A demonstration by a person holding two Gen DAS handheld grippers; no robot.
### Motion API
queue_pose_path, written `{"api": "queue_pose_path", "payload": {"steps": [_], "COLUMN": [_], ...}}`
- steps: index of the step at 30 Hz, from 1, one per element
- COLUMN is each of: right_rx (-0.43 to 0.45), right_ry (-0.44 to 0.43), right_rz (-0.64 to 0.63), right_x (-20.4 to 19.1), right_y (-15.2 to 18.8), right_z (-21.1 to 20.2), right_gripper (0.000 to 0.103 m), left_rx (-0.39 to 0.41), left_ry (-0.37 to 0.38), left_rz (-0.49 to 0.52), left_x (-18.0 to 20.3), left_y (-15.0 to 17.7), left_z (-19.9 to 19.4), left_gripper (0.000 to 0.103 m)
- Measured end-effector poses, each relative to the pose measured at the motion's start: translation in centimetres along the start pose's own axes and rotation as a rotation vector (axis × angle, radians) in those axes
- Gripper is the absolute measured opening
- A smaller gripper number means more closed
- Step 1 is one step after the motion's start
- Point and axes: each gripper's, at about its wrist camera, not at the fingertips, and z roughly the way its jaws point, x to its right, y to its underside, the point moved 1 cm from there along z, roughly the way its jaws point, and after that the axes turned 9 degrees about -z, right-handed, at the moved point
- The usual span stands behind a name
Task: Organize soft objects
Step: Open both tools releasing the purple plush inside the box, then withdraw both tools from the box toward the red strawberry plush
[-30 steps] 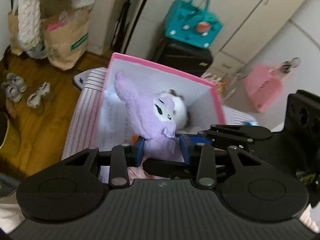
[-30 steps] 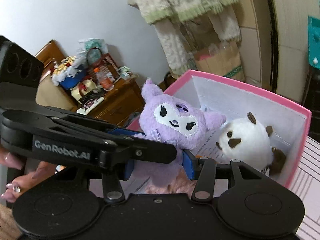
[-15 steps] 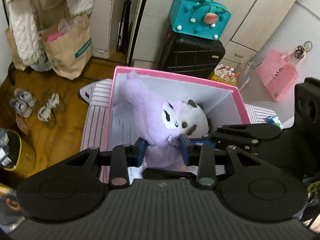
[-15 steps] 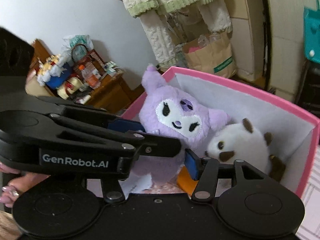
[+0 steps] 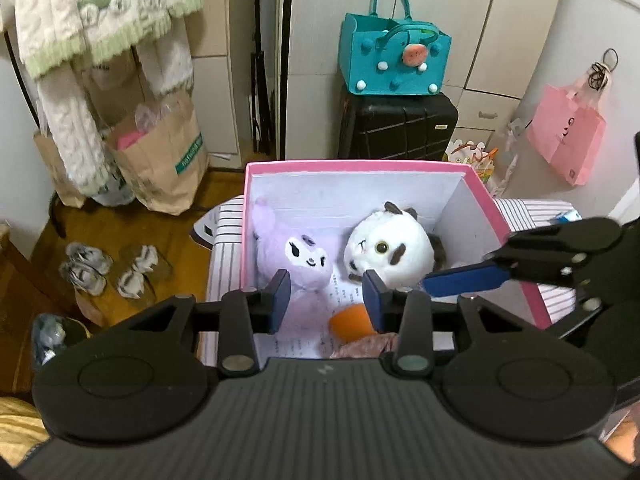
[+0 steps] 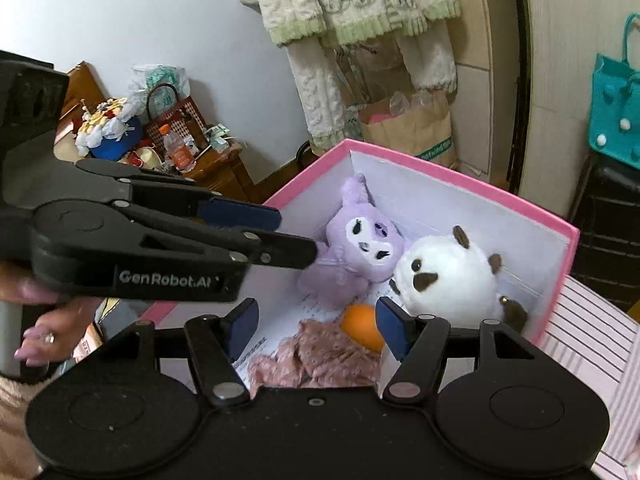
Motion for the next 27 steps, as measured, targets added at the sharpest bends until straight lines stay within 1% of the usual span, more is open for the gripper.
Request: {"api": "queue_pose_path", "payload": {"steps": [4, 9, 16, 19, 27], "right_rx": [0.022, 0.043, 0.052, 0.052, 0.057], "right_ry": [0.015, 0.032, 0.043, 0.051, 0.109], "right_rz": [-0.019, -0.065, -0.118, -0.131, -0.150], "right_x": [-0.9, -2.7, -5.0, -5.7, -6.6], "right_y": [0.6, 1.6, 3.7, 4.9, 9.3], "right_z": [-2.8, -7.1, -12.8, -14.8, -19.9], "right_gripper": [0.070, 0.070, 0.070, 0.070, 0.070], "left_rx": [0.022, 0.025, -0.028, -0.027, -0.022], "left_ry": [-0.024, -0.019, 0.060, 0.070, 0.117], "left_rz": [0.032, 0.067, 0.107, 0.150, 0.263], "left_x": [0.6, 2.0, 4.7, 6.5, 10.8], "left_y": [0.7, 1.5, 3.5, 4.7, 8.4], "left_z": [-2.1, -5.8, -11.0, -12.9, -16.6], "left_gripper": [0.041, 0.043, 0.050, 0.055, 0.064]}}
